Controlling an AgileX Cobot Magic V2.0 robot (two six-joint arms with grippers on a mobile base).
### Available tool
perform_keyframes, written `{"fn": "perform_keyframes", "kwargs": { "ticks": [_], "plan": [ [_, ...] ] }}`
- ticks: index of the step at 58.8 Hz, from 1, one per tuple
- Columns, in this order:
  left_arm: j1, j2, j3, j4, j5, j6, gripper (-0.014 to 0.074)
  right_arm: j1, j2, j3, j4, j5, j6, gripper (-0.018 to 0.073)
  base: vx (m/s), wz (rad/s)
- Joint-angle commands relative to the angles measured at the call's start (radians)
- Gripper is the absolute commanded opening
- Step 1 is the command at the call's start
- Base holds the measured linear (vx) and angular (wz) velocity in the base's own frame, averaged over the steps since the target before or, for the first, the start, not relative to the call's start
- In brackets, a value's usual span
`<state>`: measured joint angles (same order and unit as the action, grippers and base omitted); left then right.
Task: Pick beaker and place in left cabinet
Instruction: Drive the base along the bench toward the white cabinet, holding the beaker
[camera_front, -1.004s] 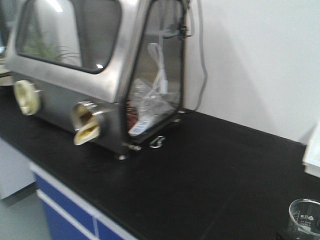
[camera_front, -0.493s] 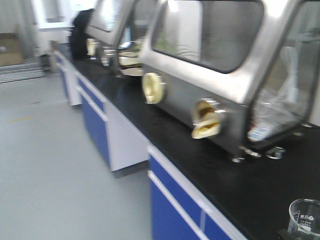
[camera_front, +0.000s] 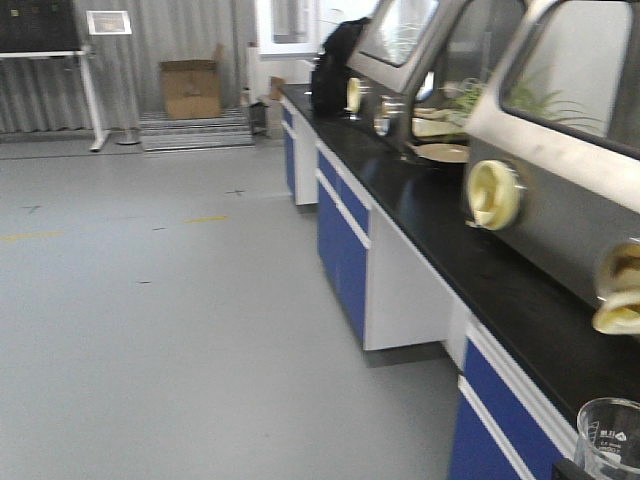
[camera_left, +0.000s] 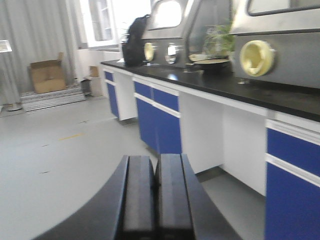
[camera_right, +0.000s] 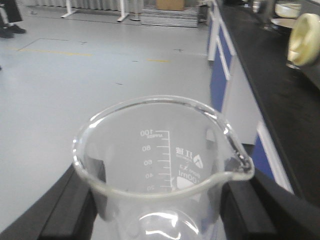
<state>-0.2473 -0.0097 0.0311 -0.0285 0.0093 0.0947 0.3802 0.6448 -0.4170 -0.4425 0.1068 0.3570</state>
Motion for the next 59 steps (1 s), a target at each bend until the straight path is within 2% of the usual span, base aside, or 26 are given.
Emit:
{"fn": "perform_keyframes", "kwargs": {
  "ticks": [1,29,59],
  "plan": [
    [-0.006,-0.019,0.016,-0.008,-0.084,-0.003,0.0001,-0.006,-0.003,-0.031,-0.006,-0.074,0.004,-0.0004,0.25,0.45],
    [-0.006,-0.019,0.016,-0.008,-0.084,-0.003,0.0001,-0.006,-0.003,-0.031,-0.006,-0.074,0.004,-0.0004,0.34,0.32],
    [-0.006,-0.019,0.016,-0.008,-0.084,-0.003,0.0001,-0.006,-0.003,-0.031,-0.006,-0.074,0.004,-0.0004,0.53,0.24]
  ]
}}
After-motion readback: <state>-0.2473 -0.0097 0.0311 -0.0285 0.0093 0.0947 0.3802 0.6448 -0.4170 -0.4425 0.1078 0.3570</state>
